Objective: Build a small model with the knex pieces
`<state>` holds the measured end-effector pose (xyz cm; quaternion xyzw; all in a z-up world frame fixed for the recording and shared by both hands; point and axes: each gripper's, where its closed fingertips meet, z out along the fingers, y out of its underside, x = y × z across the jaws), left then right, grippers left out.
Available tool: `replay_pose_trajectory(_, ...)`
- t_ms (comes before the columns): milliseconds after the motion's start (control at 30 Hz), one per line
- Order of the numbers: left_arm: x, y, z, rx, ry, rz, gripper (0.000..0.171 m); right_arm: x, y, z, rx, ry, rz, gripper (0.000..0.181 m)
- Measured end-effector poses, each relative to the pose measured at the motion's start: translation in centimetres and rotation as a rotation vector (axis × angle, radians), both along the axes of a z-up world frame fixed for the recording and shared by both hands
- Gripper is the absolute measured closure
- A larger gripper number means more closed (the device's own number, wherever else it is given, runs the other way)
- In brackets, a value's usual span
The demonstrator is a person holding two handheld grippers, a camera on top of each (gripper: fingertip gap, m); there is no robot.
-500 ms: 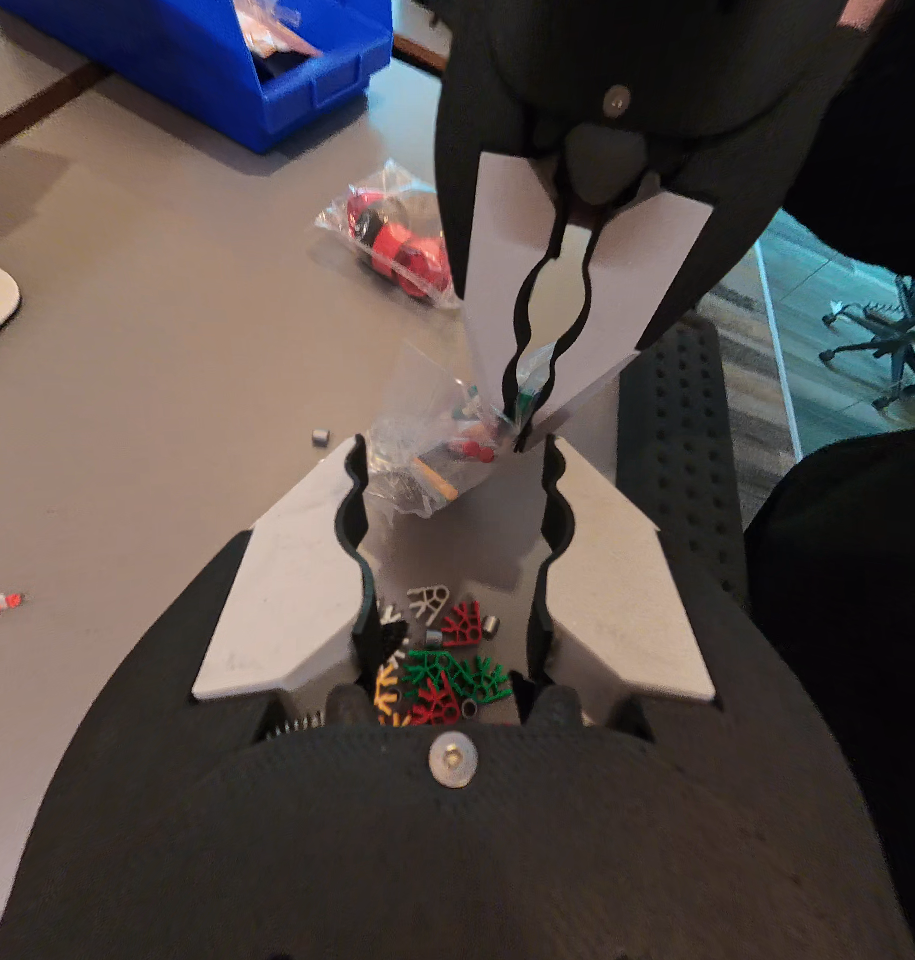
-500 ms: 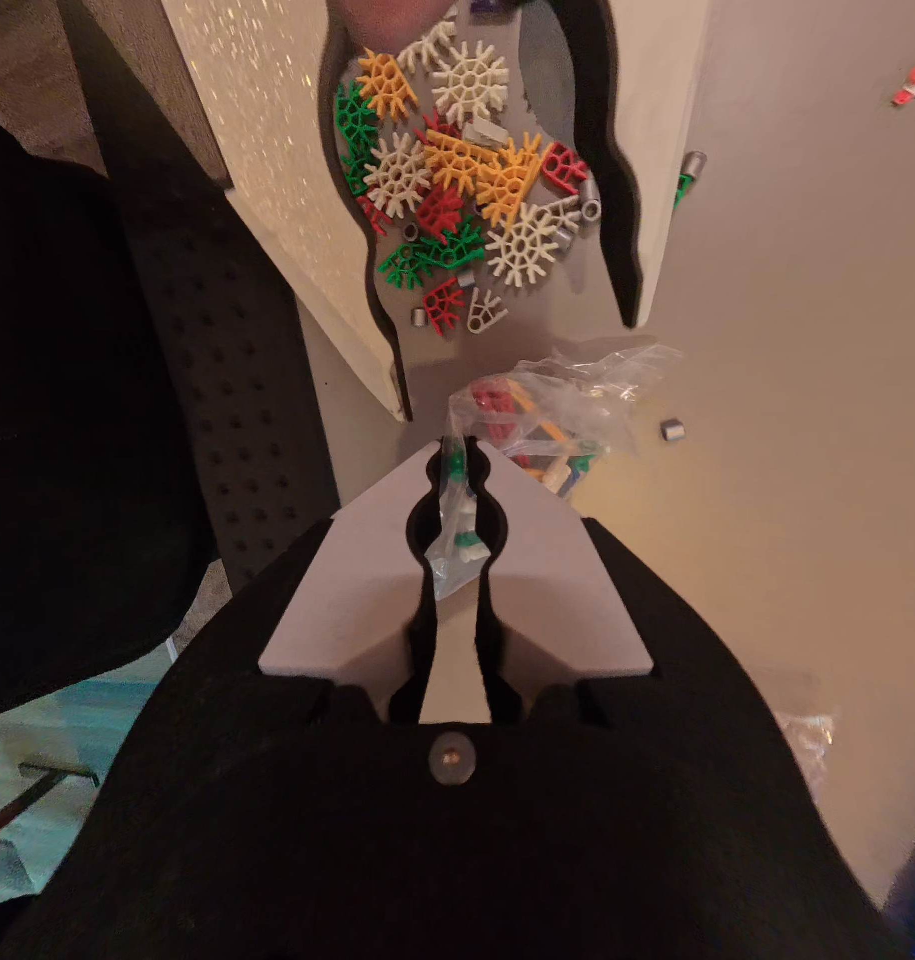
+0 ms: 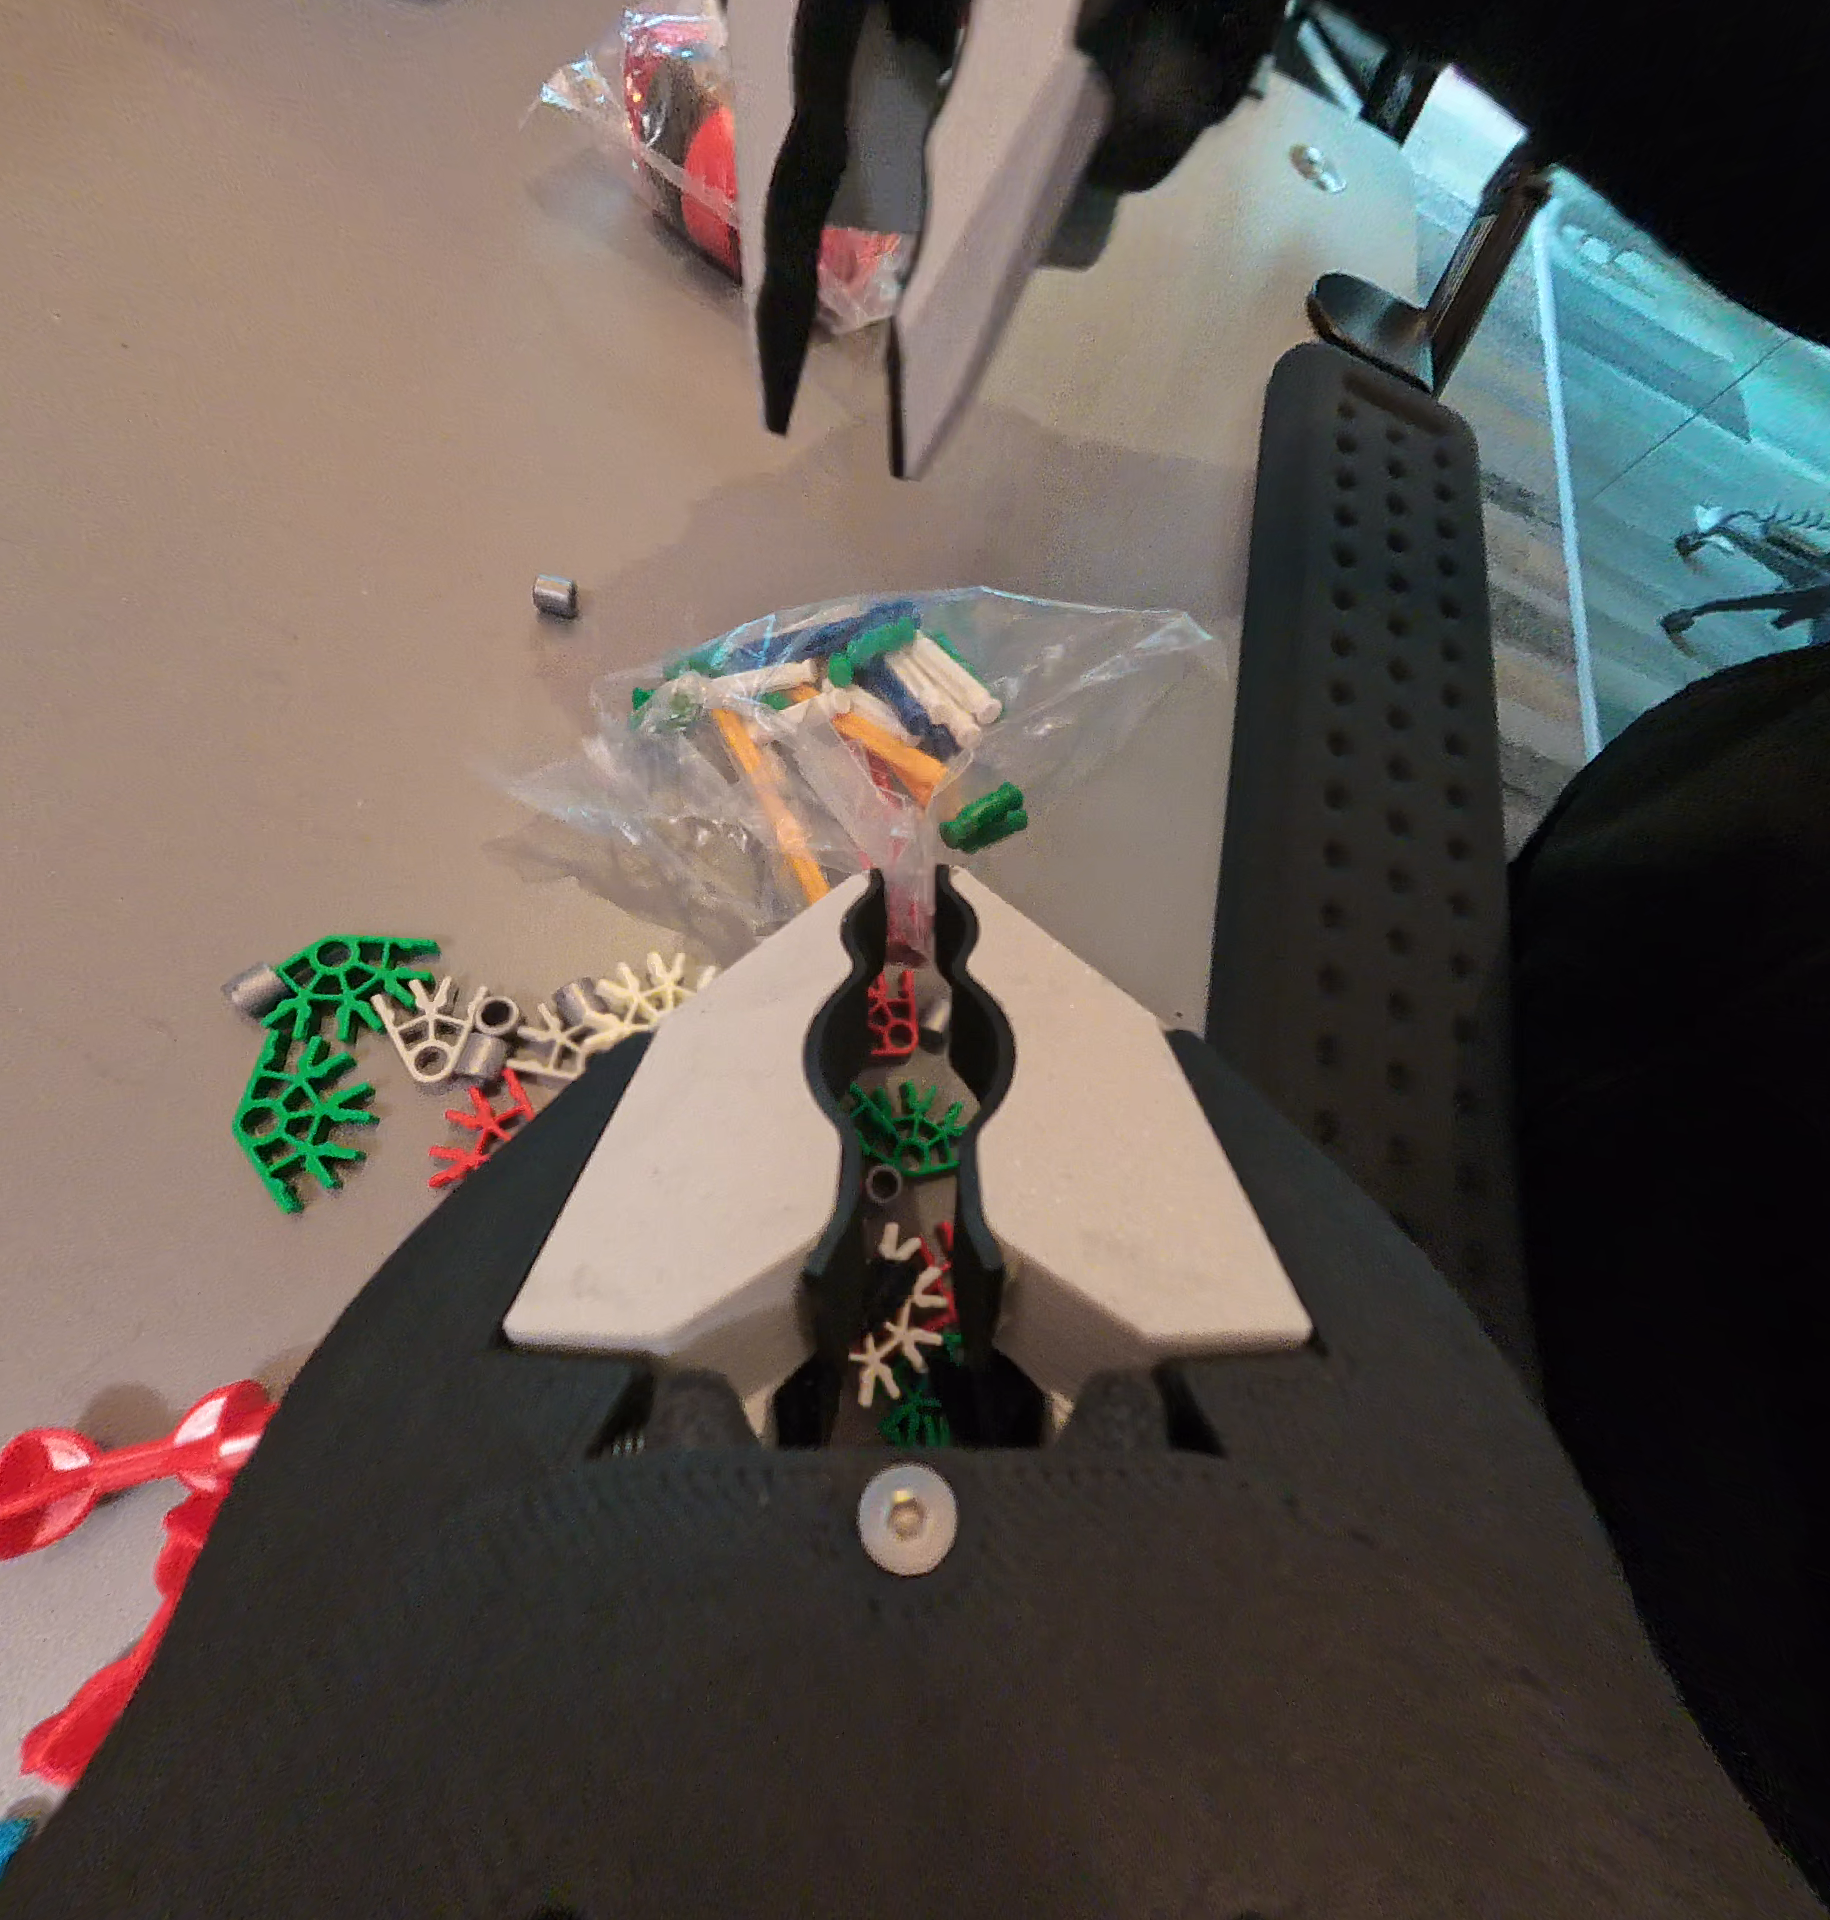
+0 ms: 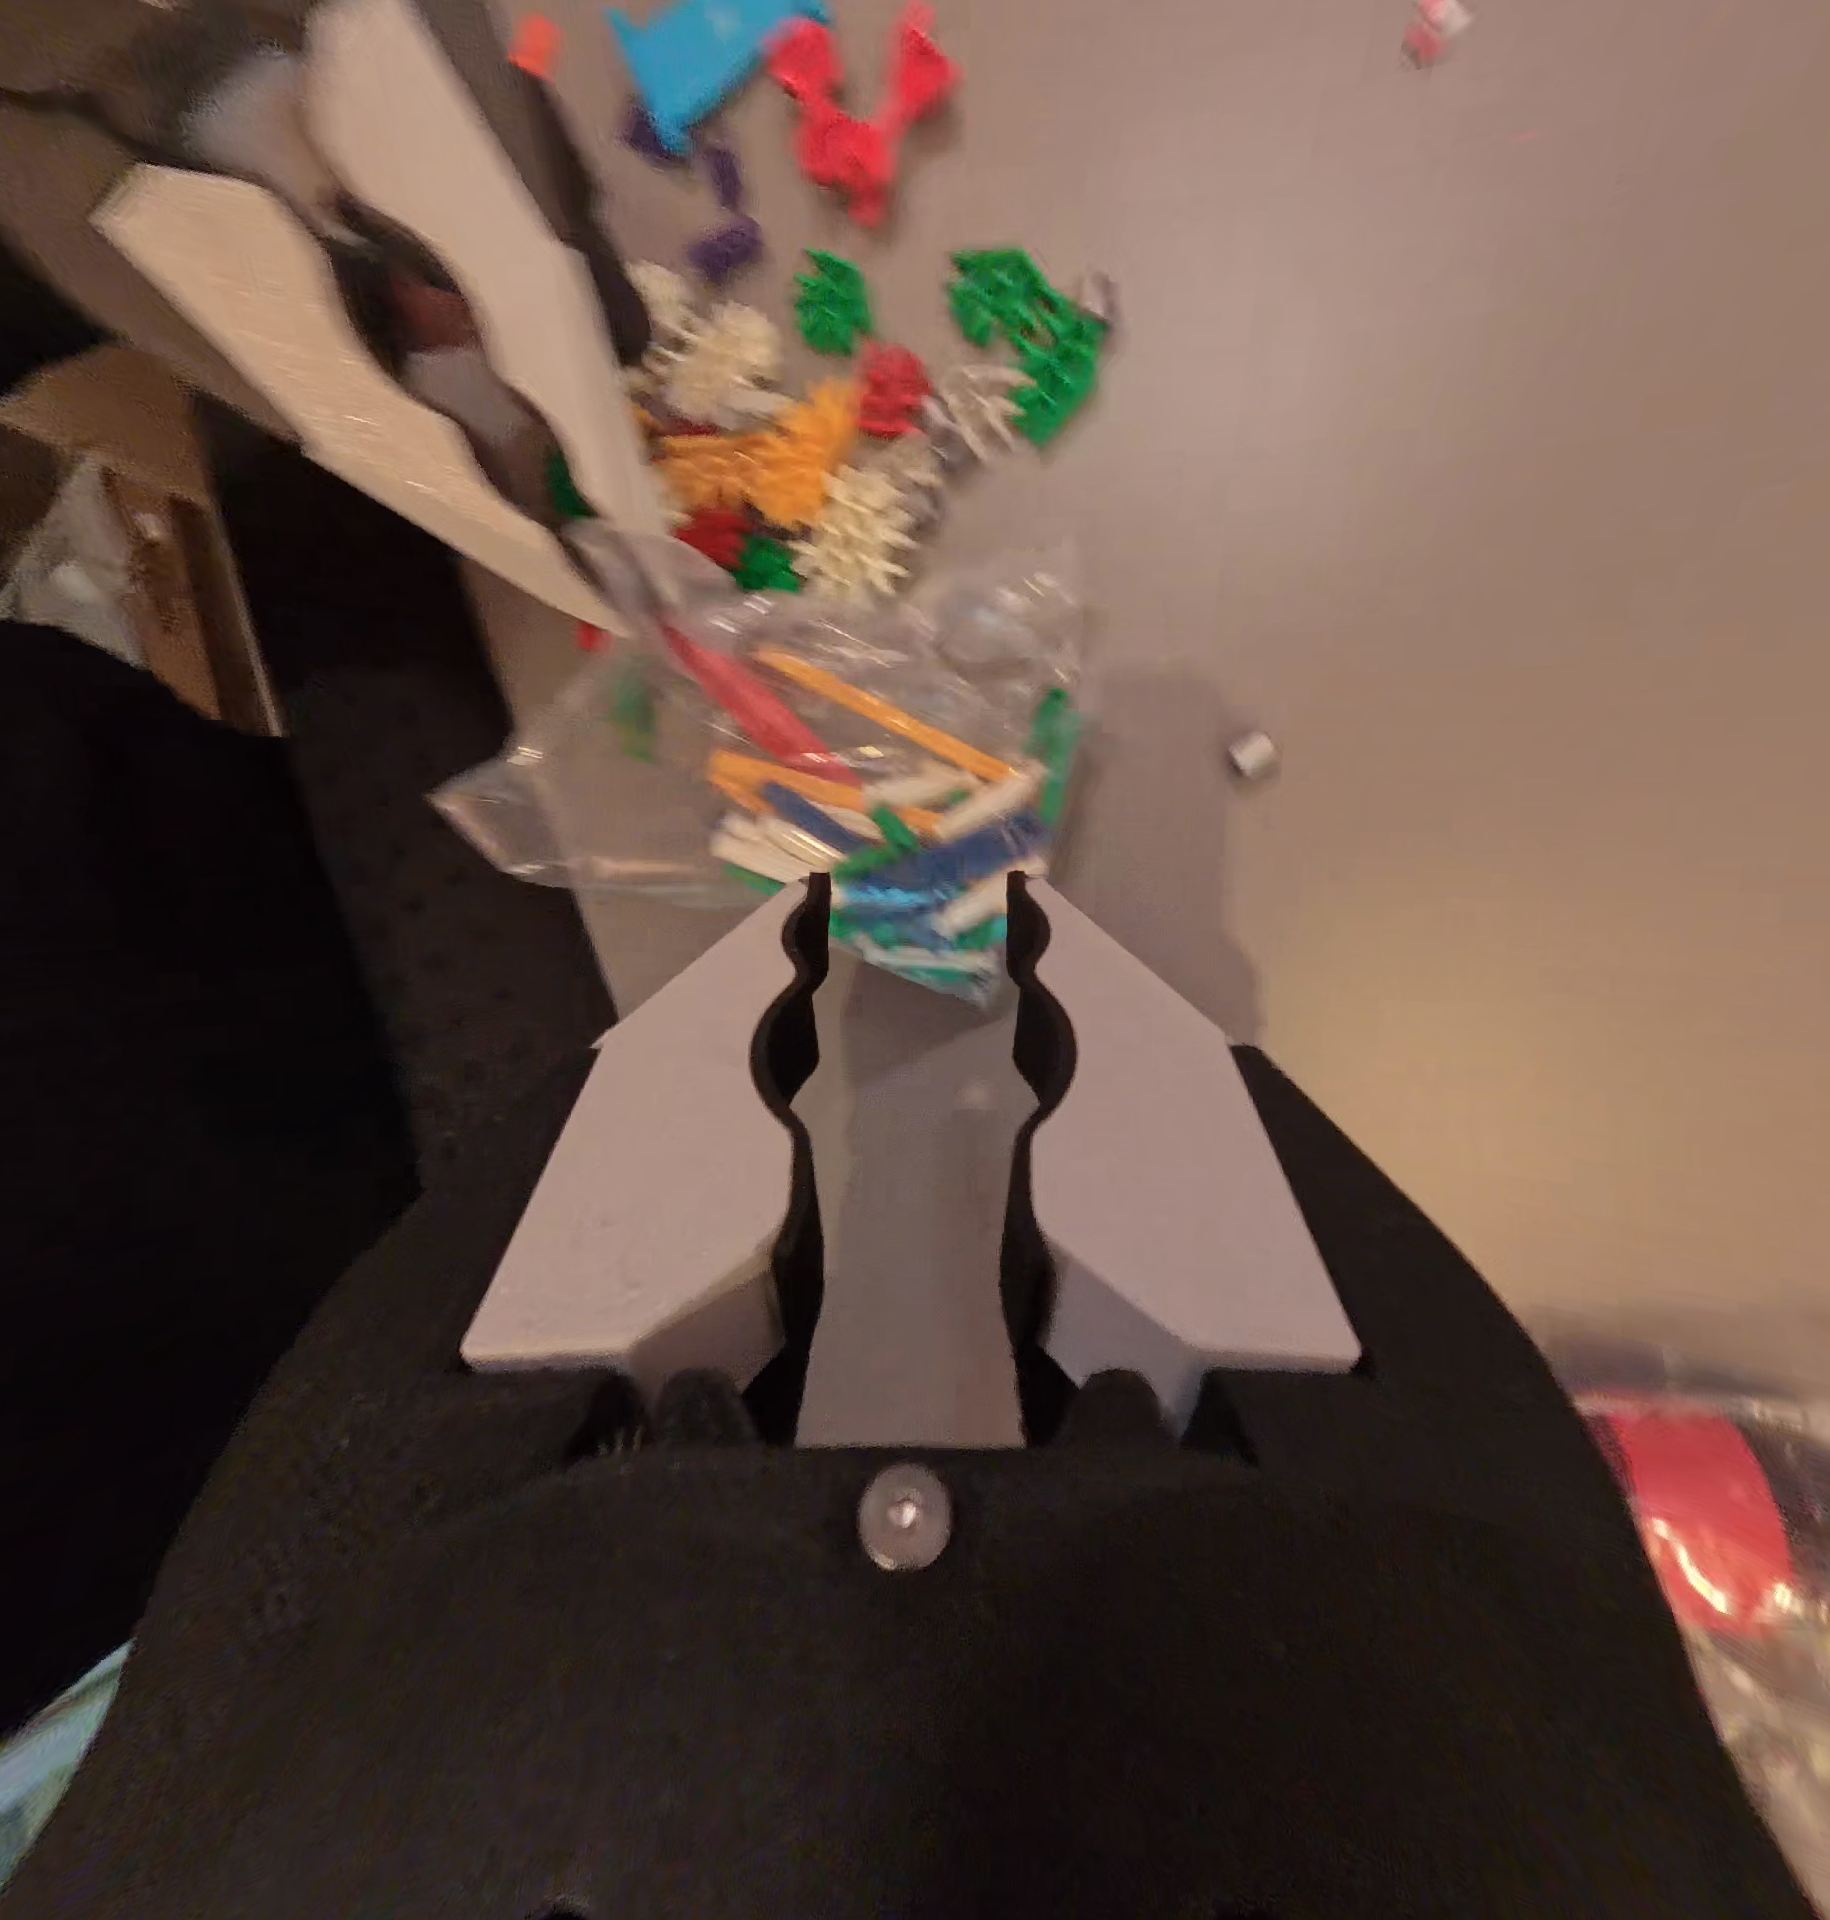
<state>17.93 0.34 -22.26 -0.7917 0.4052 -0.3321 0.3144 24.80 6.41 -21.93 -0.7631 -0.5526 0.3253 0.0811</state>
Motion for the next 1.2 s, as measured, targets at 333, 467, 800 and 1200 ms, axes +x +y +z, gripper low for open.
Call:
replay_pose_trajectory(333,-1.0,-0.3,-1.1,0.039,0.098,0.048,0.134,-0.3,-0.6,-5.7,-0.066,-0.064,-0.089,0.154)
replay_pose_trajectory(467,-1.6,-0.4,-1.3,0.111,0.209,0.079,0.099,-0.7,-1.1,-6.0,-0.078,-0.038,-0.091,0.170)
replay_pose_trajectory(800,2.3,-1.1,-4.8,0.372,0.604,-0.125,0.124,-1.2,-1.8,-6.1,-0.093,0.007,-0.113,0.178)
replay_pose_trajectory(1200,1.7,2.3,-4.5,0.545,0.634,0.072,0.168,-0.7,-3.7,-5.6,-0.248,0.112,-0.186,0.178)
